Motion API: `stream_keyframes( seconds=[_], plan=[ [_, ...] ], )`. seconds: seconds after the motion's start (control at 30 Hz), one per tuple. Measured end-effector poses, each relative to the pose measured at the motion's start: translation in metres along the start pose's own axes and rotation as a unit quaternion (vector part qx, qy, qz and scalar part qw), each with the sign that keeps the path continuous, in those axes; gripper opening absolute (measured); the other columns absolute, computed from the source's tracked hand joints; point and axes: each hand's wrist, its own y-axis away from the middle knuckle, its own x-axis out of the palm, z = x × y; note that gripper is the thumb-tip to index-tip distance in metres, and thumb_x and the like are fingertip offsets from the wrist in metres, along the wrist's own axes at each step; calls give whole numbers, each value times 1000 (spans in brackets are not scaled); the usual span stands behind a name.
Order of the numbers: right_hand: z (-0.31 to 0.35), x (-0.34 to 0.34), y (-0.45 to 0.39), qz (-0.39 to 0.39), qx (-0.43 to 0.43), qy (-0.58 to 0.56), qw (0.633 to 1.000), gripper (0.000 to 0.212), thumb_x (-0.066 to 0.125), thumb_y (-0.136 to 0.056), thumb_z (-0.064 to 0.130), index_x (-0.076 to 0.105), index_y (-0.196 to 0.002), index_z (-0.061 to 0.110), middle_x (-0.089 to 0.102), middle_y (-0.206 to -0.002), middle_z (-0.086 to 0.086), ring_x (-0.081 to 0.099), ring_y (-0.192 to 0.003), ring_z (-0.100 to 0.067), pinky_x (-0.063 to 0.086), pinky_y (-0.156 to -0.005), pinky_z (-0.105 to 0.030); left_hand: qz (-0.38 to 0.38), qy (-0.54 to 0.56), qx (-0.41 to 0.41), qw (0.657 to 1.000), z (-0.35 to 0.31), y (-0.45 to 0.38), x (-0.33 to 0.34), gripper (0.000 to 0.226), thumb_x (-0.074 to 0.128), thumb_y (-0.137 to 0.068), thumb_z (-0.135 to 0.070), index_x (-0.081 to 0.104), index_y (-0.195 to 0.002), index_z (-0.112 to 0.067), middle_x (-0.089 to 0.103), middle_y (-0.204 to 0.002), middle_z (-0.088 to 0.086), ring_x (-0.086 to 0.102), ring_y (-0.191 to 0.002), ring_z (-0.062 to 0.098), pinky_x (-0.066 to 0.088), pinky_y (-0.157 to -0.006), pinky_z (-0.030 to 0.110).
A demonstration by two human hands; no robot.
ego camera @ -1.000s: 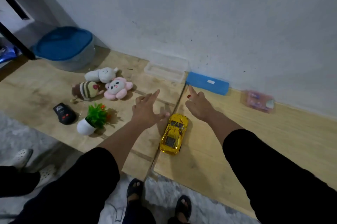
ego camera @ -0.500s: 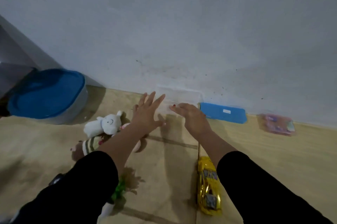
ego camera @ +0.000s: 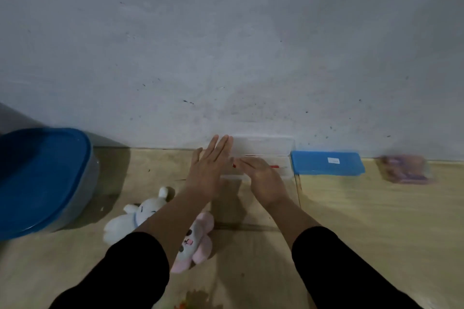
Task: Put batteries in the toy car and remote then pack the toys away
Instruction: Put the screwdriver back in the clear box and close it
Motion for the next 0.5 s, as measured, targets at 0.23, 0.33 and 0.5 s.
stream_keyframes(
  seconds=[0.23,0.33,0.5],
  plan=[
    [-11,15,1,57,43,7,997,56,54,-89,1,43,-140,22,47,-143,0,40,-134,-19,25,-114,-30,-9,12,8,1000,2,-10,2,88,53,-94,-28,-16,-149,-19,-18,-158,-6,-15,-146,13,7,-116,38],
    [-12,17,4,76,35,16,996,54,51,-92,5,39,-142,19,42,-146,-2,37,-136,-21,23,-115,-30,-18,29,17,999,1,-11,-2,89,52,-94,-39,-13,-150,-19,-12,-159,-5,-11,-146,13,10,-114,35],
    [-11,10,15,126,-11,61,990,53,41,-97,12,26,-147,16,31,-153,-3,25,-143,-18,7,-120,-33,-26,56,25,998,1,-11,-5,92,57,-90,-42,-10,-150,-21,-6,-160,-3,-6,-147,15,14,-114,36]
  ],
)
